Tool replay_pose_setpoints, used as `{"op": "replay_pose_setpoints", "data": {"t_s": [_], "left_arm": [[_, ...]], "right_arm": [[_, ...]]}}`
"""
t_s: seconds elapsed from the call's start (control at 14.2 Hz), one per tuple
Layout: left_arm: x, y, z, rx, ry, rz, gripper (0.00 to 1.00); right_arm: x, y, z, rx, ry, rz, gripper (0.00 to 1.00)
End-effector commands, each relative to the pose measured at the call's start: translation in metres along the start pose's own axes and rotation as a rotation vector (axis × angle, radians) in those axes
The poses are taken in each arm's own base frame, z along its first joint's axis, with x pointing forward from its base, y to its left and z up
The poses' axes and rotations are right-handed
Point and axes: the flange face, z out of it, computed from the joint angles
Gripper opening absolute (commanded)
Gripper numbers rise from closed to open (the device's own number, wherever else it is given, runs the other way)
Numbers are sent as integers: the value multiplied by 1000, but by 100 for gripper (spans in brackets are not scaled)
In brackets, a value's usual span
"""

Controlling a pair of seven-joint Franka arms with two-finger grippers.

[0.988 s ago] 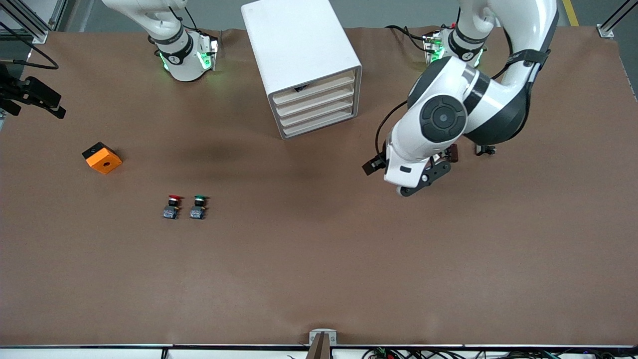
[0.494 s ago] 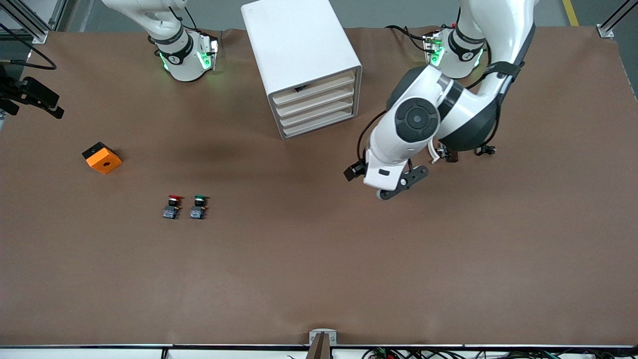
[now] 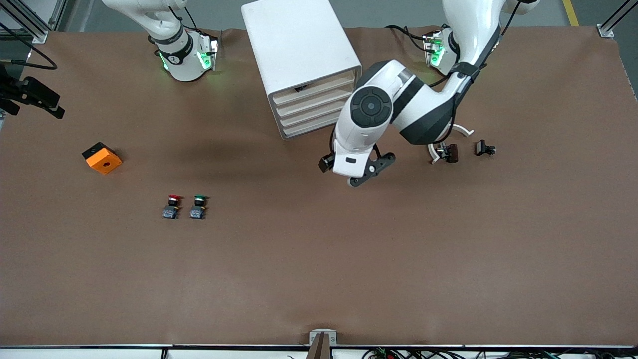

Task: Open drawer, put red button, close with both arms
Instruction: 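Move the left gripper to the cabinet's lowest drawer front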

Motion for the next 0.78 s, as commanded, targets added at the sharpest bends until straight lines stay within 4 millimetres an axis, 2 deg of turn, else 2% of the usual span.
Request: {"op": "replay_pose_setpoints", "data": {"t_s": [0.0,0.21,0.28,0.35,0.71], "left_arm": [[-8,4,-2,-5,-100,-225,100],[5,4,19,61,-262,-519,100],[14,5,34,100,-327,-631,100],[16,6,41,129,-361,-726,100],[10,8,63,262,-431,-1044,100]], "right_arm": [[-6,-2,-5,-5,3,13,100],[-6,-2,-5,-5,3,11,100],[-6,-2,-5,-5,2,13,100],[-6,-1,-5,-4,2,13,100],[-3,-4,-12,-6,17,0,100]]}}
